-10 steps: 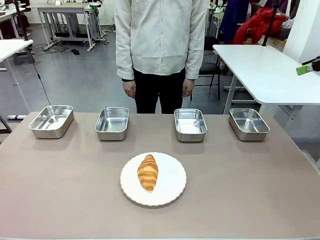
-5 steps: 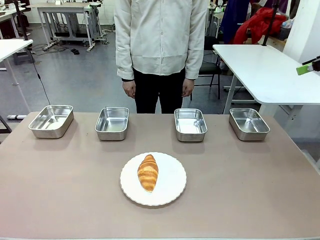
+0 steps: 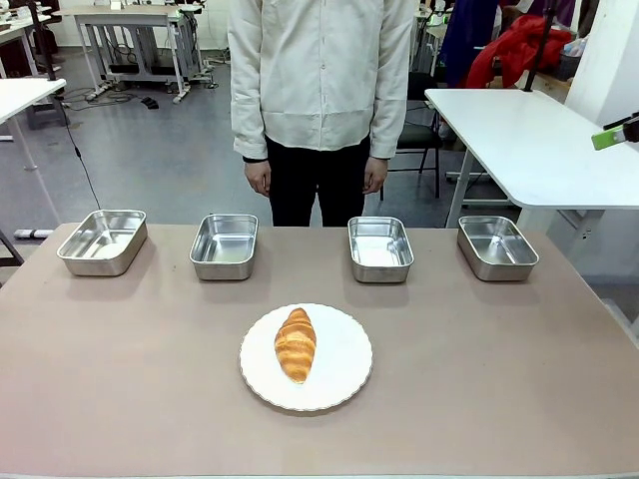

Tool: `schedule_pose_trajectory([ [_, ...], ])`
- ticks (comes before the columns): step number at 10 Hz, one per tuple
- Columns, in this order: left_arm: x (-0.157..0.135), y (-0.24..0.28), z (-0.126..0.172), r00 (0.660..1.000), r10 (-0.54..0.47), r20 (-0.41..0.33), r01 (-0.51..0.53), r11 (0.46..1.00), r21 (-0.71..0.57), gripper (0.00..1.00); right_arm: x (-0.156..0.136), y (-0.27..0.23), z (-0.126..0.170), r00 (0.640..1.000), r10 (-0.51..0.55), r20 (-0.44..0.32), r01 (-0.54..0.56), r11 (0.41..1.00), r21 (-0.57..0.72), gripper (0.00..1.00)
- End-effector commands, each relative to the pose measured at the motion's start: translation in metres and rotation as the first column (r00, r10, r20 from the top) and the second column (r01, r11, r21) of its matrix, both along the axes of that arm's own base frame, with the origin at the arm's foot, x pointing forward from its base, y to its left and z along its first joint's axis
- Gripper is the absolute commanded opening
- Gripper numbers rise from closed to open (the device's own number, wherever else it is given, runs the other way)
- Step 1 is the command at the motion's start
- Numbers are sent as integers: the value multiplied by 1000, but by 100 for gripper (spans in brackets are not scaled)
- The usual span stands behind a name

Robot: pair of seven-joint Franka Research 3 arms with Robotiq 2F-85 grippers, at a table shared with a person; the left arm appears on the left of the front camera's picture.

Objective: Place the bread in the container.
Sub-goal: Place the Butter Roll into the Airtight Container indicated by the human.

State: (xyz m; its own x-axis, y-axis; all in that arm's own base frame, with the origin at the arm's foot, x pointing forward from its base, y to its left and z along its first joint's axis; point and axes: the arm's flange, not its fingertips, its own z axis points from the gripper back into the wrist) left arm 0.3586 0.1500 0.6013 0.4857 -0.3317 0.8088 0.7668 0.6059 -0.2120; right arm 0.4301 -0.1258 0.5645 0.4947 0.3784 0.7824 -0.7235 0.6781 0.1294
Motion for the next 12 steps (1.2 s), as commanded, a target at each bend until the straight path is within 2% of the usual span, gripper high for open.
schedule_pose_trajectory([
  [1, -2, -1, 2, 1000, -12, 15, 12, 1000, -5, 100, 1, 1, 0, 1000, 6, 14, -6, 1000, 12, 100],
  [12, -2, -1, 2, 1000, -12, 15, 12, 1000, -5, 100, 1, 1, 0, 1000, 6, 14, -6, 1000, 12, 100],
])
